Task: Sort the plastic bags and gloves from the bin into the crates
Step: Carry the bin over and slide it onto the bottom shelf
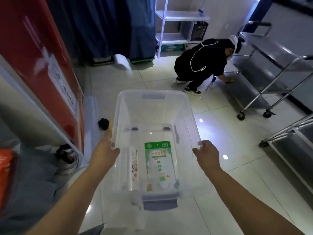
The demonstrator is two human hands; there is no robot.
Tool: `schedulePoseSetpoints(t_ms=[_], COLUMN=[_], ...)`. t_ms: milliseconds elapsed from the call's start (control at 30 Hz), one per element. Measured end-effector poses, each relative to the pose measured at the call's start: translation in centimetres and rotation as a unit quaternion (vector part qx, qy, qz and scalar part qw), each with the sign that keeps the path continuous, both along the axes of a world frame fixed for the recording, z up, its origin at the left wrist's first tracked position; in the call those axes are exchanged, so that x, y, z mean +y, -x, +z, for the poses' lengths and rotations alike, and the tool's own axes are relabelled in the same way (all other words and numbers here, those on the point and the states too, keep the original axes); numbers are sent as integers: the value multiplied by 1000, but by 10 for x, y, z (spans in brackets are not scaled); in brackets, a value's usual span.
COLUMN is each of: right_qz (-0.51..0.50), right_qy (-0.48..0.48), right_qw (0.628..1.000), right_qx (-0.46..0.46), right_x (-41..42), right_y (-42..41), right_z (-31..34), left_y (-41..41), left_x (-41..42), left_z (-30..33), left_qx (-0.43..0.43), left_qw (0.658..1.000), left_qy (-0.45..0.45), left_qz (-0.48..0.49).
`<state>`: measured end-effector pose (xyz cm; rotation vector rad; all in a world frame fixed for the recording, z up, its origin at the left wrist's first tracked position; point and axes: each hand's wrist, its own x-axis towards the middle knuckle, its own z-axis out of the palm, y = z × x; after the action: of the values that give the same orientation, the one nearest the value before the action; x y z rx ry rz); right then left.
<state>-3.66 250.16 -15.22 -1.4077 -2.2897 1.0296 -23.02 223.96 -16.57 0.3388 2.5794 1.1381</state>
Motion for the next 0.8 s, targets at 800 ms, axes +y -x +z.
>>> schedulePoseSetpoints(t_ms=[800], right_qz=[-32], right_qy=[32], right_qw=[999], right_qx=[11], right_x=[386], right_y=[471], right_z=[-24], left_y=[486], left_x=[396], left_z=[-1], left_qx=[4], left_qw=[999], left_qy=[18], left_qz=[-31])
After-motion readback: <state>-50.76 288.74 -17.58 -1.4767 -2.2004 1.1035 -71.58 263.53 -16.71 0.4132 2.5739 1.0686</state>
